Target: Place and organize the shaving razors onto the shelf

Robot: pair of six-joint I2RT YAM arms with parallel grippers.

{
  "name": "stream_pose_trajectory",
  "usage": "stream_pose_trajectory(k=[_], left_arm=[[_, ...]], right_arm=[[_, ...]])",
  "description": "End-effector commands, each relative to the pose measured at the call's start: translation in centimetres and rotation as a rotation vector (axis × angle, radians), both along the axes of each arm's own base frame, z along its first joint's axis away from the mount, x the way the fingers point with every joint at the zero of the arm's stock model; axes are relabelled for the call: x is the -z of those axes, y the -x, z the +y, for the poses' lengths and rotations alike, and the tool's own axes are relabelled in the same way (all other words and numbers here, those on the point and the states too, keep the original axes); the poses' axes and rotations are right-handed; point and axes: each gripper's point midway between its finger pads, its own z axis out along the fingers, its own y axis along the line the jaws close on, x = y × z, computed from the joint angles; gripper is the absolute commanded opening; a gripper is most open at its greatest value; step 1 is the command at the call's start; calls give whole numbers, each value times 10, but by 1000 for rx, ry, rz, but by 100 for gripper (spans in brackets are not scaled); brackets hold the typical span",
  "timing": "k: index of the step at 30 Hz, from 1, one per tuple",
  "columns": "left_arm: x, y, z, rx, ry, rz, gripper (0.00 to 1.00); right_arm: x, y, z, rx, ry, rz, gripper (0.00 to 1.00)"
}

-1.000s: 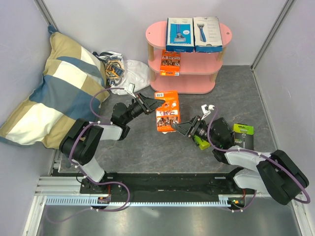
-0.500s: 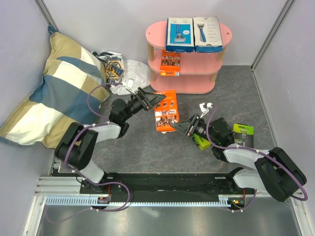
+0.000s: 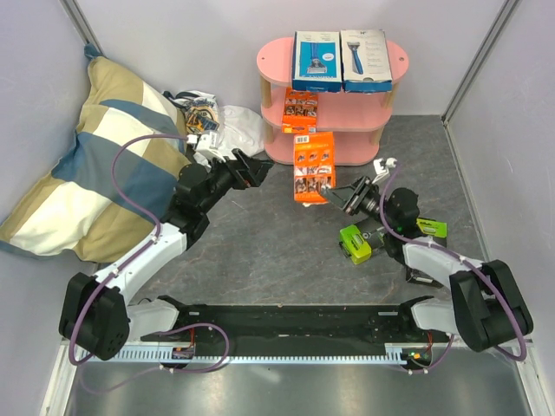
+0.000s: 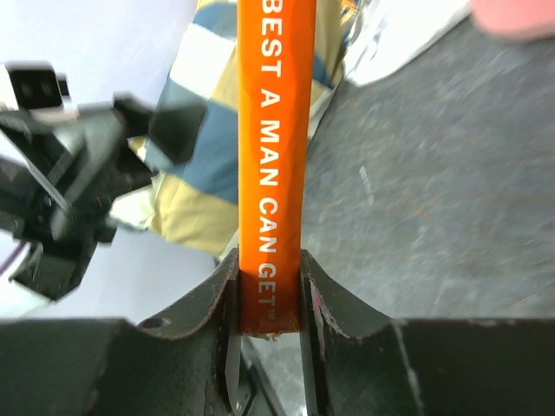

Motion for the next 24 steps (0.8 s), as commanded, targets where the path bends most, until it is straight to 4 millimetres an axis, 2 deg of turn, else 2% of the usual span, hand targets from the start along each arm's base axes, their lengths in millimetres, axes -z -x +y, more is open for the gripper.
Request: stream_pose_trajectory(k=[1, 6, 7, 9, 10, 12, 14, 15, 16, 17, 18, 19, 20, 21, 22, 24], left_arm=[[25, -4, 18, -70, -157, 20, 98], [37, -2, 18, -62, -170, 42, 98], [37, -1, 18, -59, -170, 44, 98], [41, -1, 17, -54, -171, 52, 98], [41, -1, 17, -51, -172, 51, 98], [44, 0, 16, -44, -175, 56, 98], [45, 1, 16, -42, -178, 56, 98], [47, 1, 17, -44, -179, 61, 98], [48, 2, 17, -44, -179, 62, 98], [48, 2, 16, -40, -181, 63, 98], [50, 2, 16, -39, -182, 65, 98], [50, 2, 16, -37, -183, 67, 98], [52, 3, 16, -34, -185, 71, 98], [53, 2, 15, -34, -185, 71, 98], [55, 2, 15, -33, -187, 75, 98], [56, 3, 14, -27, -187, 77, 98]], right_arm=[[-33, -28, -17, -3, -2, -89, 19], [-37, -60, -39, 34, -10, -80, 19], [-44, -70, -46, 49, -15, -91, 19], [-35, -83, -49, 53, -4, -56, 19], [-44, -92, -54, 60, -5, -73, 19], [-38, -105, -58, 59, -10, -41, 19], [-49, -120, -67, 77, -21, -59, 19], [-43, -126, -67, 70, -21, -40, 19], [-54, -135, -71, 73, -32, -57, 19], [-57, -139, -72, 71, -37, -65, 19], [-53, -144, -72, 70, -41, -49, 19], [-63, -151, -72, 69, -47, -63, 19], [-62, -159, -84, 92, -46, -52, 19], [-60, -164, -85, 92, -49, -44, 20], [-68, -170, -89, 100, -56, -56, 19], [-69, -183, -93, 103, -55, -42, 20]])
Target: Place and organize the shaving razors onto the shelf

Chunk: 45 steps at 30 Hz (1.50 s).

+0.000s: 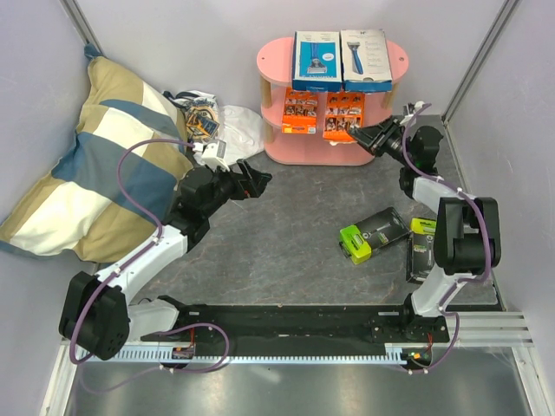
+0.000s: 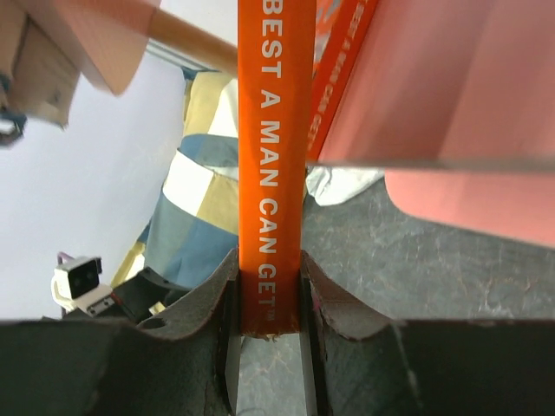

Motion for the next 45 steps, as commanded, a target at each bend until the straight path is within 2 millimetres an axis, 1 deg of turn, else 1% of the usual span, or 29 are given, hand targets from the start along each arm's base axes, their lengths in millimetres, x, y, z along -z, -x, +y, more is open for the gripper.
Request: stream_pose_trajectory(k=[1, 2, 3, 5, 6, 9, 14, 16, 17, 19, 20, 21, 22, 24, 28, 32, 33, 36, 37, 38, 45], left_arm=[[3, -1, 2, 10, -34, -27, 98], [4, -2, 1, 11, -35, -25, 98], [4, -1, 1, 13, -36, -26, 98], [5, -2, 0, 16, -34, -25, 98], [6, -2, 0, 16, -32, -22, 98], [8, -1, 0, 20, -31, -18, 98], [10, -1, -2, 25, -29, -13, 98], [9, -1, -2, 27, -26, -13, 98], [9, 0, -3, 29, -25, -14, 98], [9, 0, -2, 30, -25, -14, 98], [7, 0, -3, 29, -22, -16, 98], [7, 1, -2, 29, -23, -18, 98], [8, 1, -2, 28, -22, -16, 98], [9, 1, -1, 25, -24, -14, 98], [10, 2, 0, 21, -23, -11, 98], [10, 2, 0, 21, -25, -10, 98], [10, 3, 0, 21, -24, -9, 98], [10, 3, 1, 18, -23, -11, 98], [10, 3, 0, 20, -24, -9, 98], [10, 3, 1, 18, -23, -9, 98], [10, 2, -2, 26, -13, -6, 98]], right_arm=[[-32, -23, -9, -14, -12, -66, 20], [-27, -27, -8, -21, -6, -40, 20], [-27, -35, -8, -25, -2, -38, 20], [-23, -41, -8, -27, -5, -15, 20], [-23, -48, -9, -27, -5, -13, 20], [-20, -57, -9, -29, -15, 5, 20], [-10, -68, -6, -30, -20, 56, 21], [-9, -70, -2, -29, -6, 57, 22], [-3, -71, 0, -31, -2, 87, 22], [-2, -73, 8, -43, 16, 87, 24], [2, -74, 8, -40, 15, 108, 24], [1, -77, 7, -36, 19, 109, 25], [4, -73, 22, -63, 25, 121, 25], [6, -74, 29, -75, 29, 128, 26], [13, -76, 28, -67, 32, 149, 28], [14, -78, 30, -74, 37, 162, 34], [15, -79, 28, -68, 37, 165, 37], [17, -76, 28, -56, 36, 175, 39], [9, -75, 27, -45, 32, 149, 40], [14, -73, 25, -29, 30, 162, 40], [16, -70, 24, -16, 17, 165, 45]])
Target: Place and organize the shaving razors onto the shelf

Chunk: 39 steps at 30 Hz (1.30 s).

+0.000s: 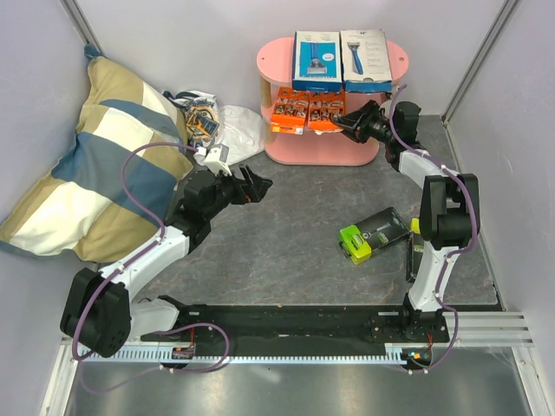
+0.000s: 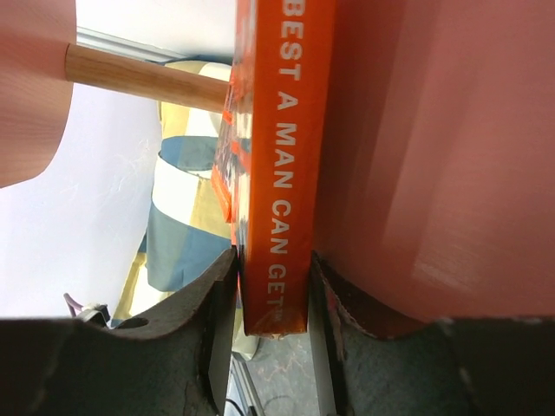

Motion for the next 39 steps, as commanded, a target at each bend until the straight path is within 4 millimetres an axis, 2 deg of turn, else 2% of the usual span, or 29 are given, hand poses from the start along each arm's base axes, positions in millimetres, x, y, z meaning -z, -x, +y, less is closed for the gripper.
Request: stream_pose_trajectory(k=[1, 10, 17, 28, 31, 33, 38, 39], left_arm=[[-13, -2, -2, 10, 13, -49, 98], [-18, -10, -7, 21, 18, -52, 98], [-25, -20, -11, 27, -8, -59, 98], [-39, -36, -26, 60, 1, -84, 97], [-37, -35, -26, 63, -4, -87, 97], [-36, -34, -25, 61, -6, -87, 97], [-37, -30, -23, 61, -1, -103, 97], [-36, -28, -22, 60, -3, -103, 97]], right_arm=[[-5, 1, -6, 46, 12, -26, 47], [1, 5, -7, 53, 31, -12, 68], [14, 10, -13, 74, 108, 25, 83], [28, 24, -14, 70, 120, 40, 90], [24, 29, -14, 68, 108, 19, 91], [9, 34, -13, 68, 100, -34, 93], [-1, 47, -15, 78, 109, -58, 98], [-8, 50, -17, 83, 112, -72, 98]])
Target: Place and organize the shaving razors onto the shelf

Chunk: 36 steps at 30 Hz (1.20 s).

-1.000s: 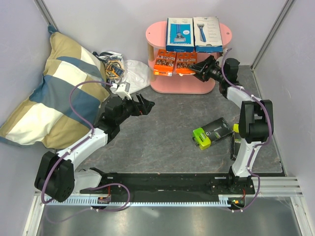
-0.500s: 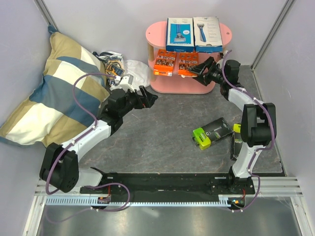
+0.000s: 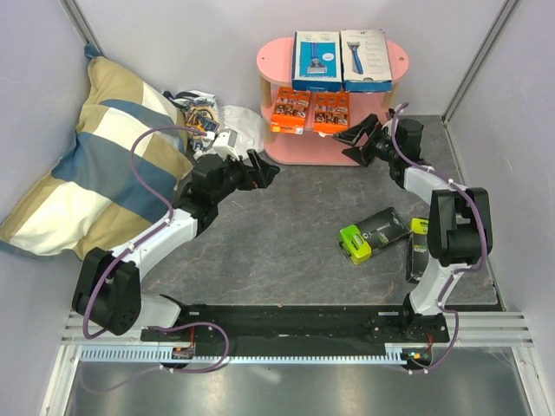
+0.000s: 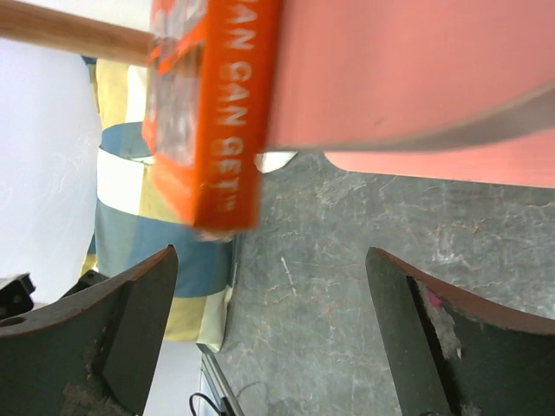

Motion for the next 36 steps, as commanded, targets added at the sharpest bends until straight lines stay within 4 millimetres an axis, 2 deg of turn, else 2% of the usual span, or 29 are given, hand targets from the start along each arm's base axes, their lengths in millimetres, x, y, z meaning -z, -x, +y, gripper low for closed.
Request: stream_pose_trajectory(k=[1, 8, 11, 14, 17, 18, 19, 20, 21, 22, 24, 29, 30, 31, 32, 35, 36], left_arm=[[-18, 2, -2, 21, -5, -89, 97], [-13, 8, -3, 38, -7, -84, 97], [-10, 13, -8, 56, -11, -80, 97], [-6, 17, -17, 78, -23, -79, 97], [0, 21, -30, 115, -36, -73, 97], [2, 21, -35, 126, -38, -70, 97], [9, 24, -44, 150, -46, -52, 97], [9, 23, -50, 167, -45, -54, 97], [11, 24, -57, 183, -44, -49, 97], [23, 26, -70, 215, -58, -27, 97], [22, 31, -92, 272, -56, -29, 97], [54, 34, -146, 408, -78, 32, 96], [57, 39, -157, 434, -79, 37, 97], [52, 37, -167, 453, -69, 25, 97], [69, 40, -176, 486, -81, 55, 96], [72, 44, -199, 544, -69, 62, 96], [86, 46, -206, 558, -77, 87, 96]], right_arm=[[-47, 9, -4, 14, 20, -145, 98], [-60, 30, -5, 22, 21, -171, 98], [-51, 43, -6, 21, 32, -149, 98], [-42, 65, -10, 31, 68, -125, 98], [-31, 93, -21, 71, 158, -106, 98], [-17, 102, -26, 91, 187, -71, 98], [-10, 106, -33, 118, 228, -63, 98], [-10, 118, -37, 138, 247, -52, 98], [5, 128, -40, 147, 264, -17, 98], [12, 132, -48, 183, 300, -3, 98], [26, 155, -57, 198, 358, 49, 98], [39, 196, -74, 265, 416, 123, 98], [42, 202, -76, 276, 427, 138, 98], [43, 212, -79, 286, 438, 159, 98], [47, 216, -86, 314, 462, 180, 98], [59, 233, -96, 344, 508, 240, 98], [63, 238, -98, 354, 511, 259, 98]])
